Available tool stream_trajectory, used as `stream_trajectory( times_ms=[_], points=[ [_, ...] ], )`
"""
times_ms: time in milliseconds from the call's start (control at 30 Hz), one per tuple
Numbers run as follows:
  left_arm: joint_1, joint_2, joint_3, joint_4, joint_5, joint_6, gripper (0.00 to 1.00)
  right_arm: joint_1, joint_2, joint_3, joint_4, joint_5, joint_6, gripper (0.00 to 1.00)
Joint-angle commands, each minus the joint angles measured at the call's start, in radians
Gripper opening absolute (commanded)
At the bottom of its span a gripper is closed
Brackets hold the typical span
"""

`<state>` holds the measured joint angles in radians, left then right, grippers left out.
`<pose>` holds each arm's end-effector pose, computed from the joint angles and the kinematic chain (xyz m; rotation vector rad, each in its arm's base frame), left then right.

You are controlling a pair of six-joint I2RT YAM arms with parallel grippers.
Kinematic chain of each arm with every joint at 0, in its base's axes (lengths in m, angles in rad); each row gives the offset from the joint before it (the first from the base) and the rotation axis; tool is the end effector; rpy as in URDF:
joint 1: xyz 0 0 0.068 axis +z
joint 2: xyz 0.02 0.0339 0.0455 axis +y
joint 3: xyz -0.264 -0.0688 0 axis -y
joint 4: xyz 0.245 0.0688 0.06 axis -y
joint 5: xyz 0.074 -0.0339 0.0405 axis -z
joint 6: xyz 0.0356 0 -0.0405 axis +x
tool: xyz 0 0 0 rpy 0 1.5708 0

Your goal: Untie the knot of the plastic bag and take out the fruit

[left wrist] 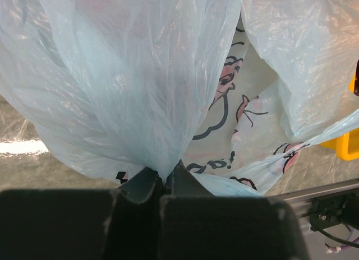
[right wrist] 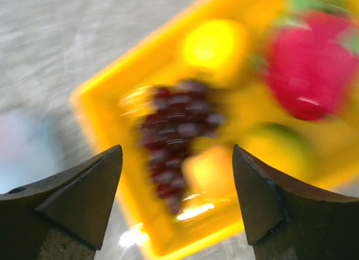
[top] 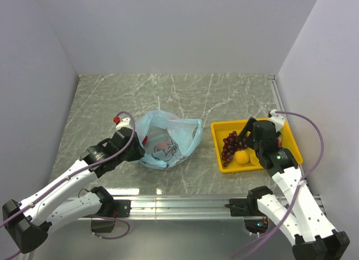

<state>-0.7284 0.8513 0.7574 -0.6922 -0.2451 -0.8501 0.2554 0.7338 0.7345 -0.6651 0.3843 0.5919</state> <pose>0.1343 -0.1082 0.2720 -0.2656 2.3666 -0.4923 0.1515 0.0258 0.2845 0.5661 2.1049 0.0496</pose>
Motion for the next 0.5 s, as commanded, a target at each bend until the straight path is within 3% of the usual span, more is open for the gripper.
stream_trajectory(
  times_ms=[0, 200, 400, 467],
  points=[
    [0.001, 0.015, 0.017, 0.034, 0.020, 0.034, 0.01, 0.164, -0.013, 0.109, 0.136, -0.149, -0.104, 0.83],
    [0.003, 0.048, 0.028, 0.049, 0.030, 0.034, 0.01, 0.543, 0.232, 0.310, 0.257, -0.199, -0.161, 0.78],
    [0.001, 0.045, 0.036, 0.045, 0.018, 0.029, 0.01, 0.700, 0.573, 0.517, 0.344, -0.297, -0.219, 0.74],
    [0.001, 0.037, 0.036, 0.042, 0.012, 0.025, 0.01, 0.734, 0.692, 0.560, 0.346, -0.257, -0.228, 0.73]
  ],
)
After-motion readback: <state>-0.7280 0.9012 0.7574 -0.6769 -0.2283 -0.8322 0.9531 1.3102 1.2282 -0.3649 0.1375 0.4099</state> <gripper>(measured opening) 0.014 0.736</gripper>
